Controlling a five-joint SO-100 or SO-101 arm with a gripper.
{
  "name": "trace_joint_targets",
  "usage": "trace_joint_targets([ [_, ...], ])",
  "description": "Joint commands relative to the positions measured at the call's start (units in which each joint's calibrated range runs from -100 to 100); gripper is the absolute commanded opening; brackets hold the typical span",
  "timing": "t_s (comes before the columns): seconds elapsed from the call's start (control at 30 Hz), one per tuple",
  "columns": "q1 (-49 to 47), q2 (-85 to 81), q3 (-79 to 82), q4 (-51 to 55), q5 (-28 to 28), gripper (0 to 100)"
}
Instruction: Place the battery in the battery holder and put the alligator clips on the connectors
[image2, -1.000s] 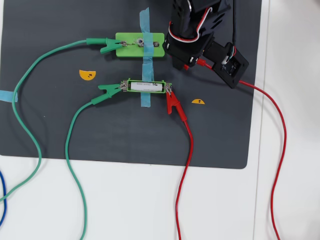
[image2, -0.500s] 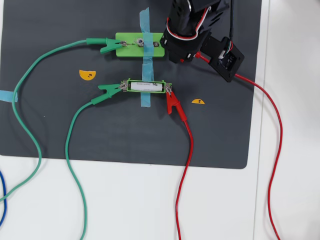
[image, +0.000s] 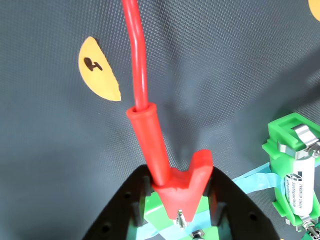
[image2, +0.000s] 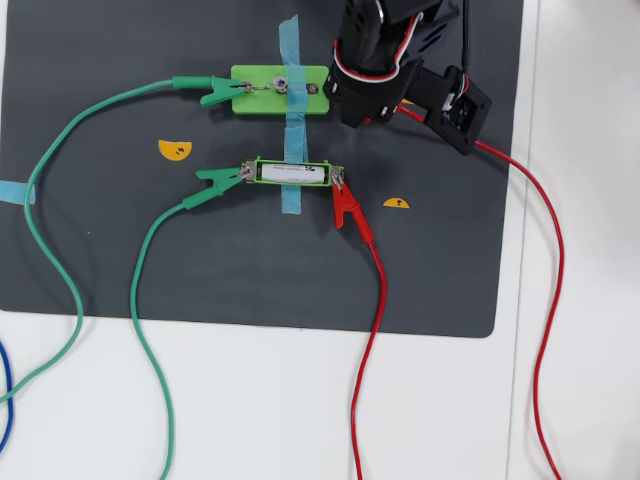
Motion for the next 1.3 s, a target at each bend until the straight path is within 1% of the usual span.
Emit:
trace_joint_targets([
  [0.0,-0.1,-1.0,-0.2,0.4,-0.1,1],
  [0.13,-0.1,2.1,-0.8,0.4,-0.1,1],
  [0.53,1.2,2.3,-0.3,0.4,0.3,1],
  [0.9,0.9,2.2,-0.3,0.3,5.1,1],
  [1.17,1.6,2.2,-0.3,0.3,4.7,1],
  [1.27,3.9,2.1,-0.3,0.3,4.7,1],
])
